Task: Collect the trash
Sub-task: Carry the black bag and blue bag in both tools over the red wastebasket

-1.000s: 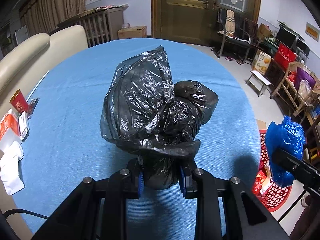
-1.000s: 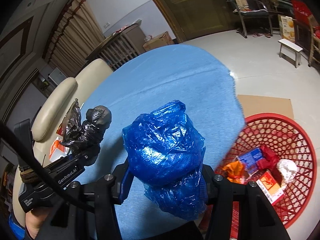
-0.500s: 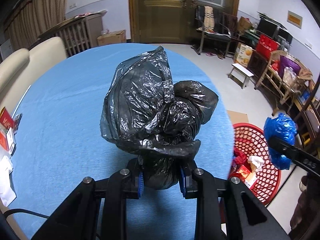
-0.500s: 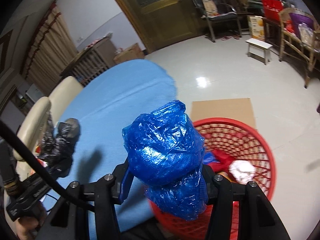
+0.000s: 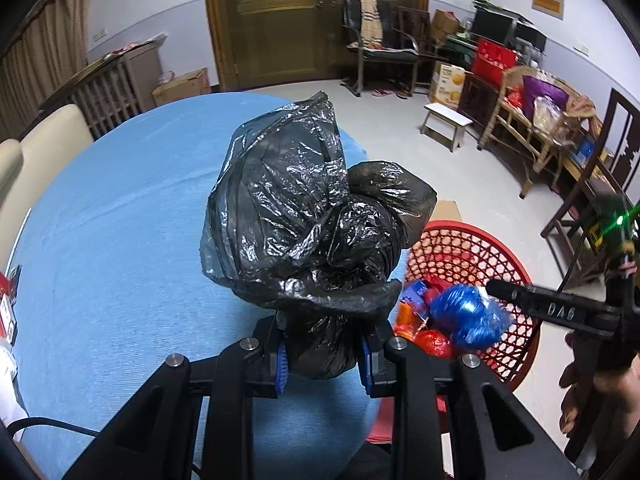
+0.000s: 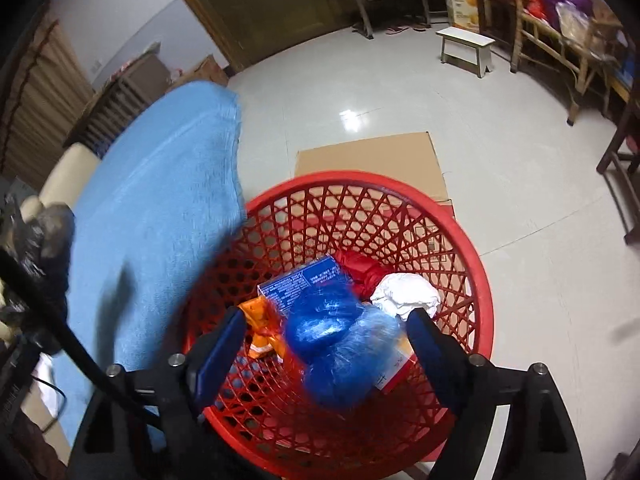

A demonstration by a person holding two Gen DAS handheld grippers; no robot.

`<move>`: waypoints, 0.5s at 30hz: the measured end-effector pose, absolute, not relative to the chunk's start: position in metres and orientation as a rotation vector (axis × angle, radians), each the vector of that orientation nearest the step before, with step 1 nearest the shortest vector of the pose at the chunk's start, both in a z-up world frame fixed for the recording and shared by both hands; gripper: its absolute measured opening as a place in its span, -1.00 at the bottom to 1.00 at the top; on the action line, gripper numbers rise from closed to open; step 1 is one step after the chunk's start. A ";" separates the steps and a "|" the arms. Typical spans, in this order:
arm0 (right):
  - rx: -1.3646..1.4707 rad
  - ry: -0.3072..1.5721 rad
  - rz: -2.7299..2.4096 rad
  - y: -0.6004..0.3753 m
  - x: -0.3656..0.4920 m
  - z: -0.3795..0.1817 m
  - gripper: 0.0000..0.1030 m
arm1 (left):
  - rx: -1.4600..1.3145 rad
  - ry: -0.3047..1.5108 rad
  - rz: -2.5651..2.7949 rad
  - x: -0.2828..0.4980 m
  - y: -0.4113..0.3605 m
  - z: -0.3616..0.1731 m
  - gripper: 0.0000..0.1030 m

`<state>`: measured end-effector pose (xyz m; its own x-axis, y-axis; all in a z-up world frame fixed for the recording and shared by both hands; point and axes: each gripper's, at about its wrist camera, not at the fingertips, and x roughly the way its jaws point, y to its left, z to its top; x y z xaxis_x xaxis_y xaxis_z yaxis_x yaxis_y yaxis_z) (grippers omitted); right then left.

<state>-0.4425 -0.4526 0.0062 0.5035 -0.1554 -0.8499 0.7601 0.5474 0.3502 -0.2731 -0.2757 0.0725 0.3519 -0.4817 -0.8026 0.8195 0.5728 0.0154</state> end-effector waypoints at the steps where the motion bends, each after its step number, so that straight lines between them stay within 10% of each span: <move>1: 0.817 0.856 -0.632 -0.454 -0.445 0.008 0.66 | 0.467 0.850 -0.889 -0.276 -0.279 0.072 -0.44; 15: 0.736 0.597 -0.756 -0.462 -0.482 0.085 0.66 | 0.559 0.857 -1.000 -0.317 -0.313 0.063 -0.44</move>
<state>-0.4821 -0.4623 0.0849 0.5901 -0.3896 -0.7071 0.7781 0.5081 0.3693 -0.3170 -0.3135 0.0632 0.2714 -0.4911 -0.8278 0.8933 0.4487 0.0267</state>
